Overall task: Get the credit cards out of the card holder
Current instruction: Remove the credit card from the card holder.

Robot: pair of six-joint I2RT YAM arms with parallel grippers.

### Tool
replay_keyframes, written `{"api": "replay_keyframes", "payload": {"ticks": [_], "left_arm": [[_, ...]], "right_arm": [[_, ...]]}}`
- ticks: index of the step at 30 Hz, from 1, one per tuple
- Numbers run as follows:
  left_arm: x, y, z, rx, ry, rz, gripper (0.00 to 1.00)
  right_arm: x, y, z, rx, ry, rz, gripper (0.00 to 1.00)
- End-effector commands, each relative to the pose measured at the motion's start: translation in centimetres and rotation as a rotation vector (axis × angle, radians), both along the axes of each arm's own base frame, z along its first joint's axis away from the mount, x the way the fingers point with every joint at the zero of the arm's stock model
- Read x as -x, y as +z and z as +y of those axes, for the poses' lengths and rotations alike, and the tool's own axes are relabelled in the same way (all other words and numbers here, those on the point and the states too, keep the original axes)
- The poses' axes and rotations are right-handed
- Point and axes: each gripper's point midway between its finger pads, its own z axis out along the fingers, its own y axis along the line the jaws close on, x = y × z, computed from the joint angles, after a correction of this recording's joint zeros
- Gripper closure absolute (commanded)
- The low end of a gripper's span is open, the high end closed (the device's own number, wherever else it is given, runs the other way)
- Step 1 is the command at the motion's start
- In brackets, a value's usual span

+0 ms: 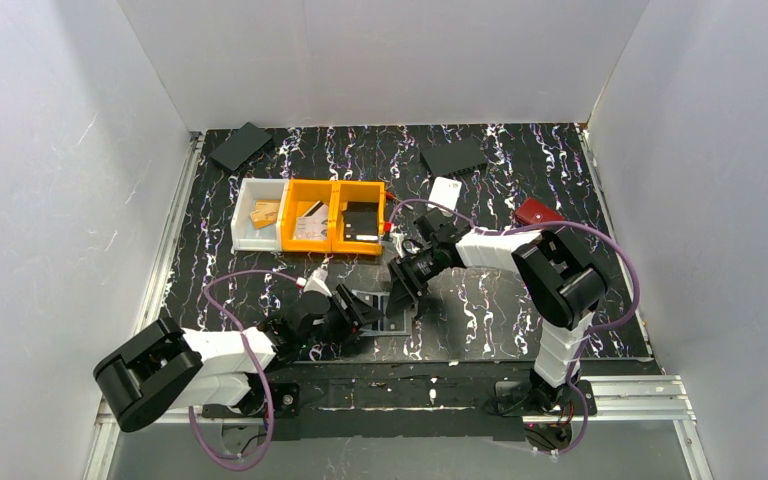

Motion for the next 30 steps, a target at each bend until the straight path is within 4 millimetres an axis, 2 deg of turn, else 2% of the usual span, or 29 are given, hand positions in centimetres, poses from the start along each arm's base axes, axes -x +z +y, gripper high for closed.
{"api": "replay_keyframes", "payload": {"ticks": [1,7,9,12,15,20,24,27,30], "left_arm": [[-0.1,-3.7,3.9,-0.138,0.123,0.059,0.45],[-0.8,-3.4,4.5,-0.136,0.142,0.049,0.56],[-0.9,-3.6,4.7,-0.142,0.146,0.052,0.56],[-1.0,-3.3,4.5,-0.155,0.11,0.023,0.47],[-1.0,-2.6,4.1,-0.155,0.065,-0.016,0.4],[-1.4,-2.0,4.2,-0.176,0.04,-0.05,0.39],[-1.8,-1.6,4.3,-0.185,0.002,-0.06,0.39],[-2.2,-1.4,4.1,-0.191,-0.042,-0.051,0.42],[-2.4,-1.7,3.9,-0.196,-0.077,-0.026,0.55]], "right_arm": [[0.5,0.5,-0.2,-0.007,0.024,-0.005,0.39],[0.3,-0.6,-0.4,0.033,0.011,-0.004,0.39],[0.1,-1.4,-0.6,0.064,-0.002,-0.011,0.41],[-0.4,-2.9,-1.0,0.129,-0.028,-0.028,0.44],[-0.9,-4.1,-1.5,0.186,-0.048,-0.037,0.52],[-1.5,-5.5,-2.1,0.253,-0.073,-0.061,0.65],[-1.8,-5.9,-2.3,0.279,-0.084,-0.076,0.67],[-1.7,-6.0,-2.4,0.286,-0.084,-0.072,0.68],[-1.7,-6.1,-2.4,0.288,-0.083,-0.069,0.68]]}}
